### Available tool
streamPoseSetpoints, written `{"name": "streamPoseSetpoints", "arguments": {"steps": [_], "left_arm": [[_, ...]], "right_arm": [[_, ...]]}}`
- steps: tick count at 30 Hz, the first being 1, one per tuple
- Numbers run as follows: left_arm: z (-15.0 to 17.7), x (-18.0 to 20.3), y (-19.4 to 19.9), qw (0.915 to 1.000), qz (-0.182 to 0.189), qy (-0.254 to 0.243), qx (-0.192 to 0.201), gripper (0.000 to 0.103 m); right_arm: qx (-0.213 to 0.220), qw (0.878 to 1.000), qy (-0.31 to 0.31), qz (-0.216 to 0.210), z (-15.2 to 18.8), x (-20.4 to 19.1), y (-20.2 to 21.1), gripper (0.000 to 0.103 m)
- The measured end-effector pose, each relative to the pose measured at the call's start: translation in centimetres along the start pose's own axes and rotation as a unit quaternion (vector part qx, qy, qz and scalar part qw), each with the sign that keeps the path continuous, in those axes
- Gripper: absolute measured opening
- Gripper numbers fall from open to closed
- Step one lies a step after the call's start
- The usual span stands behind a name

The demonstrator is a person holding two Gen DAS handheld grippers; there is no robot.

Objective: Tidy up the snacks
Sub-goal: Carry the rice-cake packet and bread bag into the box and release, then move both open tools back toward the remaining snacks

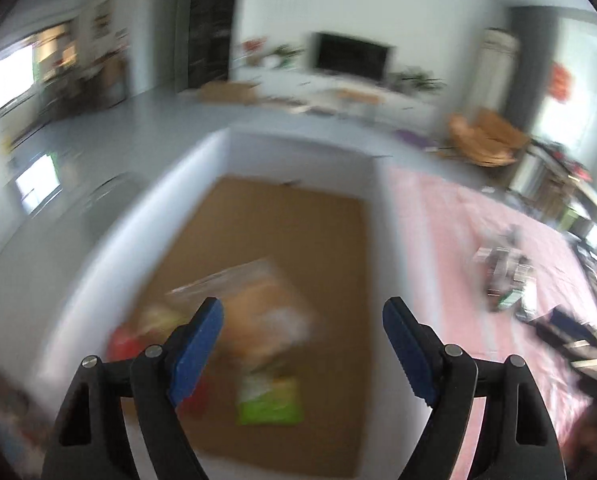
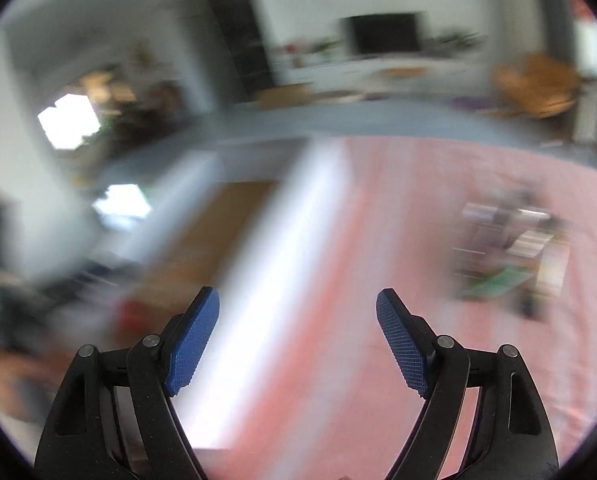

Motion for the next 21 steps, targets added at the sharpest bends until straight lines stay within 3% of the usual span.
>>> {"name": "streamPoseSetpoints", "arguments": {"steps": [1,3,6,10,12,16,21], "left_arm": [[-0.1,1.9,-0.6,0.9998,0.011,-0.014,0.008,0.087],[-0.1,4.4,-2.2,0.999,0.006,-0.044,0.004,0.087],[0.7,6.7,-4.1,0.998,0.009,-0.055,-0.03,0.087],[2.9,8.0,-5.6,0.9957,0.004,-0.052,-0.077,0.087],[3.8,8.2,-6.0,0.9936,-0.012,-0.064,-0.092,0.087],[4.4,9.0,-5.5,0.9931,-0.024,-0.085,-0.077,0.087],[5.4,9.9,-5.2,0.9914,-0.024,-0.092,-0.089,0.087]], "right_arm": [[-0.009,0.998,-0.002,0.065,2.0,3.4,-0.8,0.084],[-0.023,0.99,-0.006,0.136,4.7,8.3,-1.7,0.084],[-0.041,0.978,-0.04,0.203,8.3,14.6,-1.2,0.084],[-0.035,0.966,-0.093,0.239,10.2,19.8,0.0,0.084],[-0.041,0.961,-0.136,0.236,10.9,21.3,-0.2,0.084],[-0.049,0.96,-0.163,0.221,12.3,21.5,0.7,0.084],[-0.047,0.961,-0.16,0.221,12.4,21.1,1.1,0.084]]}}
Point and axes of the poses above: each gripper's, at about its wrist camera, not at the fingertips, and y roughly against the way its jaws point, x to its right, z to its underside, the point moved 7 cm from there along -y, roughly the way its jaws point, and after that the axes turned 5 degrees about x, right-handed, at the moved point
